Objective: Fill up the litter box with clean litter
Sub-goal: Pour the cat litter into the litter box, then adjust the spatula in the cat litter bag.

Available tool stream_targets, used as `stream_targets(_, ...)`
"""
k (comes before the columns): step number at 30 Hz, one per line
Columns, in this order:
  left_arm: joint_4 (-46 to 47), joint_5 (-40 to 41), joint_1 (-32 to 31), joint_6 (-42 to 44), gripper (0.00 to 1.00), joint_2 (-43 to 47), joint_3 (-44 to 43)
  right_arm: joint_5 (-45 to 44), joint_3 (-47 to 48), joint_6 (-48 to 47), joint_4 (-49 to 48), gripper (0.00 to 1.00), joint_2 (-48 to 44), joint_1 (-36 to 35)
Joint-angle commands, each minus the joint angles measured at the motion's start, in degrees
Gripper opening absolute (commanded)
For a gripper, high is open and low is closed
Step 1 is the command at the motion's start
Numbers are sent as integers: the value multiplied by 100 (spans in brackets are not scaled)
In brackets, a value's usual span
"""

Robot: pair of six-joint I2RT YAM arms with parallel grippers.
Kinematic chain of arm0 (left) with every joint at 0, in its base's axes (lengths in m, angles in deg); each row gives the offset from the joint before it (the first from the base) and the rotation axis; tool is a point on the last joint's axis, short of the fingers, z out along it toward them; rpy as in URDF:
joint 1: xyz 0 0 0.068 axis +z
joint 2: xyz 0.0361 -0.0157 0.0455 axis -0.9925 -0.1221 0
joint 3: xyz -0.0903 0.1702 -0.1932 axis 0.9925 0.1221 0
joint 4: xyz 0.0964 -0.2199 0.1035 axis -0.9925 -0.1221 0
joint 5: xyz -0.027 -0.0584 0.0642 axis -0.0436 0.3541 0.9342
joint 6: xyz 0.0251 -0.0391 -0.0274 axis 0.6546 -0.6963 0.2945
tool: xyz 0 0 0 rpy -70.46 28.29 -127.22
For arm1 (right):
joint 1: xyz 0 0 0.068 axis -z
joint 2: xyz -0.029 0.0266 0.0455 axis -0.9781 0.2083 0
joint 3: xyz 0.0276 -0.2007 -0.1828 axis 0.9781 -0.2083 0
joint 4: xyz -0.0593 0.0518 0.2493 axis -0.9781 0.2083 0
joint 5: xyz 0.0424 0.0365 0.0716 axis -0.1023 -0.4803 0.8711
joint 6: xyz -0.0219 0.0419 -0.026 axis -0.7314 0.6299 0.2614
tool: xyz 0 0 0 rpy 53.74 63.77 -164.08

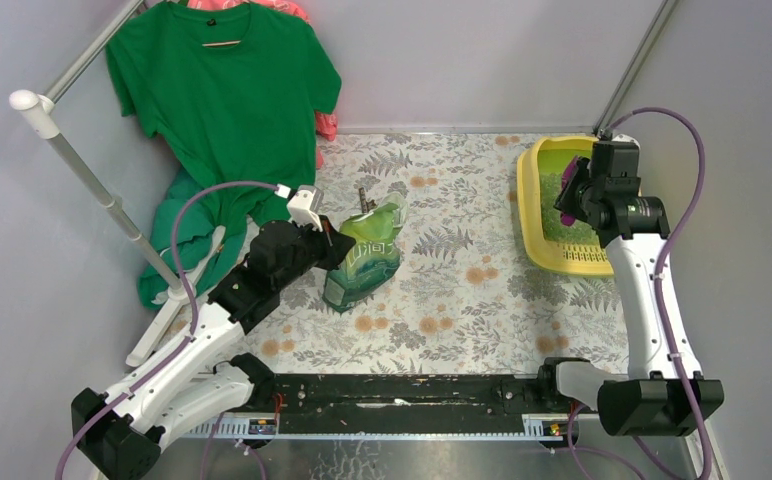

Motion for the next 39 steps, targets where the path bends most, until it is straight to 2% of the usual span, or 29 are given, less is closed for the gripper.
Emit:
stream_targets(1,923,21,27,-31,1,173,-107,-1131,123,-126,119,0,368,3)
stream_targets(4,893,42,27,-6,1,213,-109,-1582,118,-150,123,0,615,-1)
stream_targets(10,924,28,23,-7,1,198,-92,-1458,133,-135,218,0,608,4)
stream_targets(14,995,-43,31,-43,1,173,-1,-272,120,-68,57,0,139,-1)
stream_targets(16,1058,-95,29,-91,1,196,86,721,170,-57,62,0,-4,-117)
stream_targets(25,1194,-401,27,-329,2,385,506,3269,540,-220,658,0,-55,-778)
stream_targets(30,1214,-481,19,-473,2,577,746,3936,480,-281,608,0,-102,-1503)
stream_targets(39,1143,-517,10,-587,2,749,852,3904,558,-286,713,0,-42,-2462)
